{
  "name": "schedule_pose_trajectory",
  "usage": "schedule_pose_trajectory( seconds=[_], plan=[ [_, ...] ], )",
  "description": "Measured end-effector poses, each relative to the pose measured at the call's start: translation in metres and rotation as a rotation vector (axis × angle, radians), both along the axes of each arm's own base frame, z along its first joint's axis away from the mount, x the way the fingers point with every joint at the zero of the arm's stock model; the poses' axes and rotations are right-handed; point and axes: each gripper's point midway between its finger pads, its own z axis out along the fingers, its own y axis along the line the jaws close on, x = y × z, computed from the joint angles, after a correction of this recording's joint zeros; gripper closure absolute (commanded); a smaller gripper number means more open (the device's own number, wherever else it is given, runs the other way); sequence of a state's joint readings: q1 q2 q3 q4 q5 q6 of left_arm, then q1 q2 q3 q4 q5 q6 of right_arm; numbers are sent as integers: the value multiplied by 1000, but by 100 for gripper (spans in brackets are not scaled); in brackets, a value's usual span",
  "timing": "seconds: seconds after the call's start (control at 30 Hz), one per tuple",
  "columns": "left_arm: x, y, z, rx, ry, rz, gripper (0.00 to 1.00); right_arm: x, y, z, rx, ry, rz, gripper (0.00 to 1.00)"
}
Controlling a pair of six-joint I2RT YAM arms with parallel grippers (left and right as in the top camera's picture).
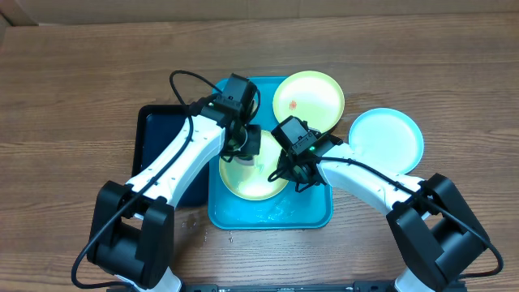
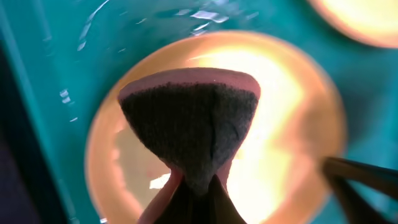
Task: Clean dirty plates on tray and stack at the side
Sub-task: 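Scrub the yellow plate surface with the sponge in the left gripper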
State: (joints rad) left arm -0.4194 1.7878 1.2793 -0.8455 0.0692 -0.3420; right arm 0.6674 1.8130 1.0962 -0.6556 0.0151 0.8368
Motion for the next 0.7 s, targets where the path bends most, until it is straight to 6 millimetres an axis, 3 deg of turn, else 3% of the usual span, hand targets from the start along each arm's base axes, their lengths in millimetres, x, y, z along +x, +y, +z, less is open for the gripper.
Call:
schedule_pose_trajectory(
  seconds=[0.27, 0.7],
  plan=[
    [-24, 19, -57, 85, 86, 11, 96, 0, 0, 0, 0, 0, 0, 96],
    [-30, -33, -40, -211, 158, -39, 96, 0, 0, 0, 0, 0, 0, 96]
  ],
)
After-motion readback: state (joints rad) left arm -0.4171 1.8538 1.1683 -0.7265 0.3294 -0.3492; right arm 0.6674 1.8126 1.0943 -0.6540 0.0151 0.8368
